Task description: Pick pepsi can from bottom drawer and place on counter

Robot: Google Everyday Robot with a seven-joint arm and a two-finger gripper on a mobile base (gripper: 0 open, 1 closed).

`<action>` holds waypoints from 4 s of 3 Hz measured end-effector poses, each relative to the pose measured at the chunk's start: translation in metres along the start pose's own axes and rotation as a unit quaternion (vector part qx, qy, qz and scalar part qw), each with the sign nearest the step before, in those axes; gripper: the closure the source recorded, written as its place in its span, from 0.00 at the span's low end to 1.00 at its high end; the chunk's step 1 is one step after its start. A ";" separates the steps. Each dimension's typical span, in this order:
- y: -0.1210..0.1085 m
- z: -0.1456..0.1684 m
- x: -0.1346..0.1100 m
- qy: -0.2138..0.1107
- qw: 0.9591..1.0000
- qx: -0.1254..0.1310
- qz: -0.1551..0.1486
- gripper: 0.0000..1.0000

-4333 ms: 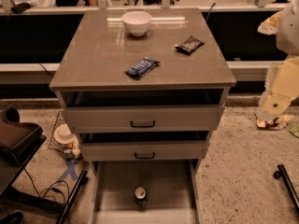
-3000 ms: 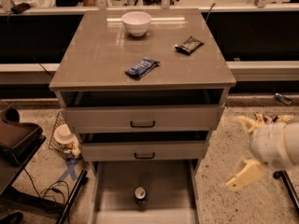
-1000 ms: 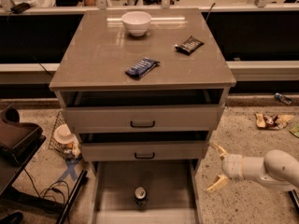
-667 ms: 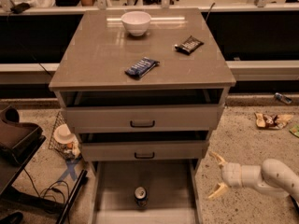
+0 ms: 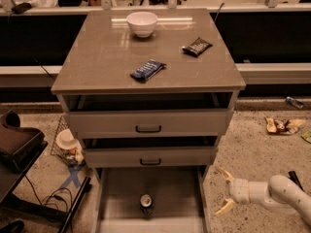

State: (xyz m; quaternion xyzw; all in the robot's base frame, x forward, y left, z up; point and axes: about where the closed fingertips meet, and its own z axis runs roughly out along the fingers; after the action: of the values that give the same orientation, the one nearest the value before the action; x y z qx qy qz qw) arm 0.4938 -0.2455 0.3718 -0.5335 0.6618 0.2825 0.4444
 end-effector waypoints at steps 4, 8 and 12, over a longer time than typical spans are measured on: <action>0.084 0.230 0.019 -0.113 0.979 -0.156 -0.065 0.00; 0.062 0.316 0.034 -0.180 0.971 -0.159 -0.025 0.25; 0.140 0.348 0.023 -0.154 0.966 -0.208 -0.005 1.00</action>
Offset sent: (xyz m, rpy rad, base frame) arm -0.0197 0.1697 -0.1413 0.1905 -0.0119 0.3447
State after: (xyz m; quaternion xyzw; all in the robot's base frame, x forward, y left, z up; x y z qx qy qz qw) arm 0.4587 0.0773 0.1825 -0.5678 0.5089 0.4906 0.4218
